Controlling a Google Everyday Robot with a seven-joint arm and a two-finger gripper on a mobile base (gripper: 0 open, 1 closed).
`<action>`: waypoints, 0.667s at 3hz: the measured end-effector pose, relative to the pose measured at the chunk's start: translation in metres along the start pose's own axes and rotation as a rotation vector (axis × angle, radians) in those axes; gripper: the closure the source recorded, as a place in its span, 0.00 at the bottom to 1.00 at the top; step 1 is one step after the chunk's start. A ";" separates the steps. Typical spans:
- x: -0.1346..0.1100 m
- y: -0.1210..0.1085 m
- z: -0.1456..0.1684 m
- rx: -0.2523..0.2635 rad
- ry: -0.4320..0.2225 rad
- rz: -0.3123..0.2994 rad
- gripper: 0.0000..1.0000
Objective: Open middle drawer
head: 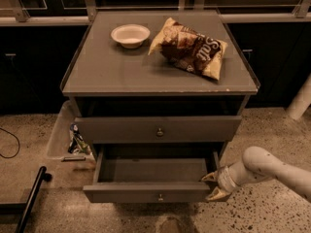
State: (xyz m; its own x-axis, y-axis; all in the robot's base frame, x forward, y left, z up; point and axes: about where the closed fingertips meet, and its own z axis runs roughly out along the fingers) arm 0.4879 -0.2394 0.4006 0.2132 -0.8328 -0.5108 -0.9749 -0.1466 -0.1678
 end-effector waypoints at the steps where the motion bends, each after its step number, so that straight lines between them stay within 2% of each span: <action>1: -0.003 0.011 -0.004 -0.029 0.023 -0.060 0.72; 2: -0.009 0.056 -0.005 -0.073 0.021 -0.118 0.96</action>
Offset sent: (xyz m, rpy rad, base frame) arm -0.1145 -0.0142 -0.0032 -0.0575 -0.0023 0.2042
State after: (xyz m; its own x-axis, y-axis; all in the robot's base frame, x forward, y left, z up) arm 0.4309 -0.2424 0.3998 0.3263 -0.8181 -0.4735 -0.9453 -0.2822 -0.1637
